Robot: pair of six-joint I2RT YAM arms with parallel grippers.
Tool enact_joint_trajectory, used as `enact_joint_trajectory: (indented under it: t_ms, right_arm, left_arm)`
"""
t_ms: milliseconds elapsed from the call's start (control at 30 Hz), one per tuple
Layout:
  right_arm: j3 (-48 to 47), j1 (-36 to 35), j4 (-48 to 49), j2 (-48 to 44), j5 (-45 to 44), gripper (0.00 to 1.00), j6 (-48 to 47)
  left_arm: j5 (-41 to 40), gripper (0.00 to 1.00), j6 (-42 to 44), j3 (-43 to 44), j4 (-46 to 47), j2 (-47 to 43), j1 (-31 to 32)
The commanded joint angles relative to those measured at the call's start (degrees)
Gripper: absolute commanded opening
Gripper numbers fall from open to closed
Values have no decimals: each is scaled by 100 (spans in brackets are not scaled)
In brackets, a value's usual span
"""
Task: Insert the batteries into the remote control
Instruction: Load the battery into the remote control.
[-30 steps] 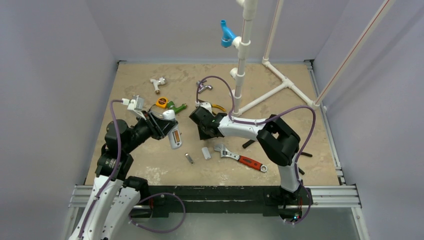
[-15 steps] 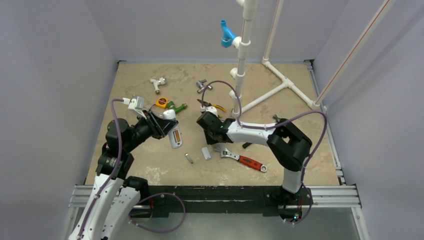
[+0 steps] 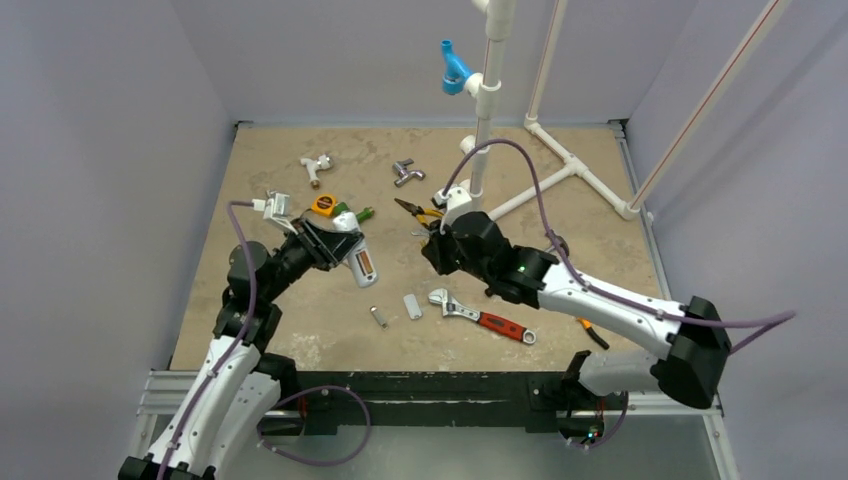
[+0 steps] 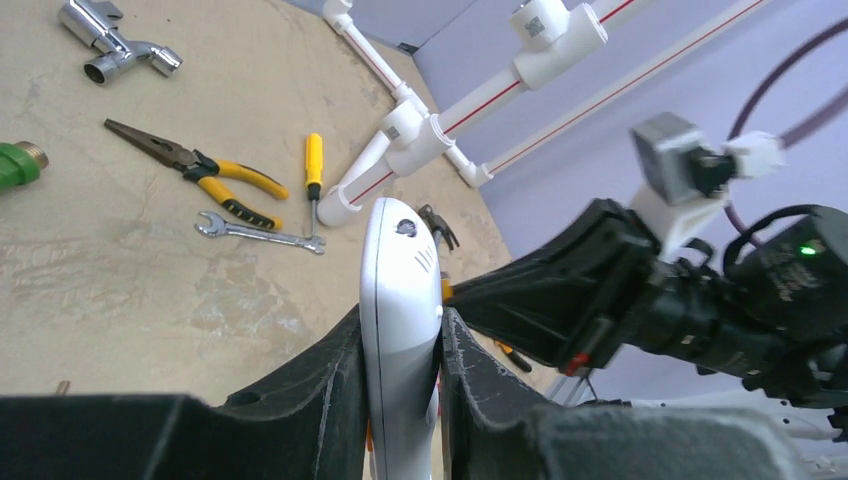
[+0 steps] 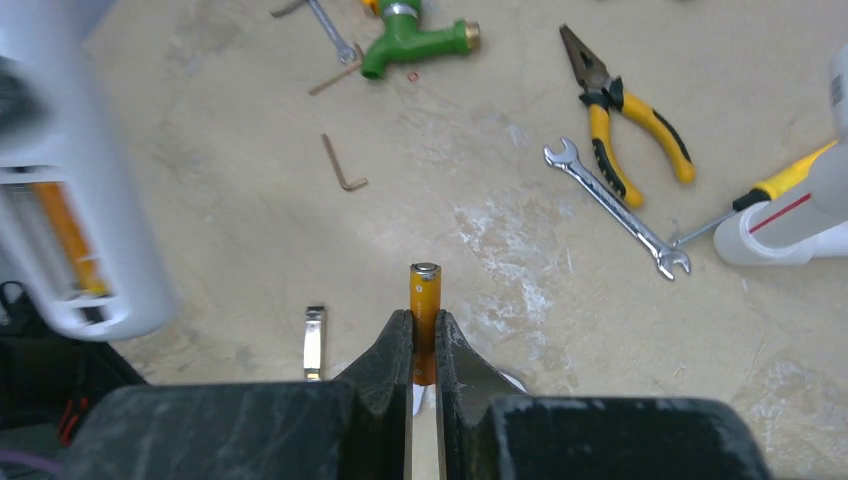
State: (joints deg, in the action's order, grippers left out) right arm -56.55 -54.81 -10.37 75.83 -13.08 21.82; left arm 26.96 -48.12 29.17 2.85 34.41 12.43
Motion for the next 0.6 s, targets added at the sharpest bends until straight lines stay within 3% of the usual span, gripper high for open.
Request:
enact_joint_trajectory:
  t_ms: [0,133,300,567]
  right_arm:
    - [-61,-20,361,-796,455,0,-272]
    - [-616,-21,47,-797,1239,0,-205]
    - [-964,-24,77,-574,1969,0,244]
    - [-1241,-30,49,-199,2179,0,472]
  left_arm:
    - [-21,0,-909,-780,2547,108,-13]
    - [-204,0,-1378,-1353,4234,383,91]
    - [-438,0,-1578,-1569,5355,763,392]
    - [-623,0,-1637,-1590,5740,1158,696]
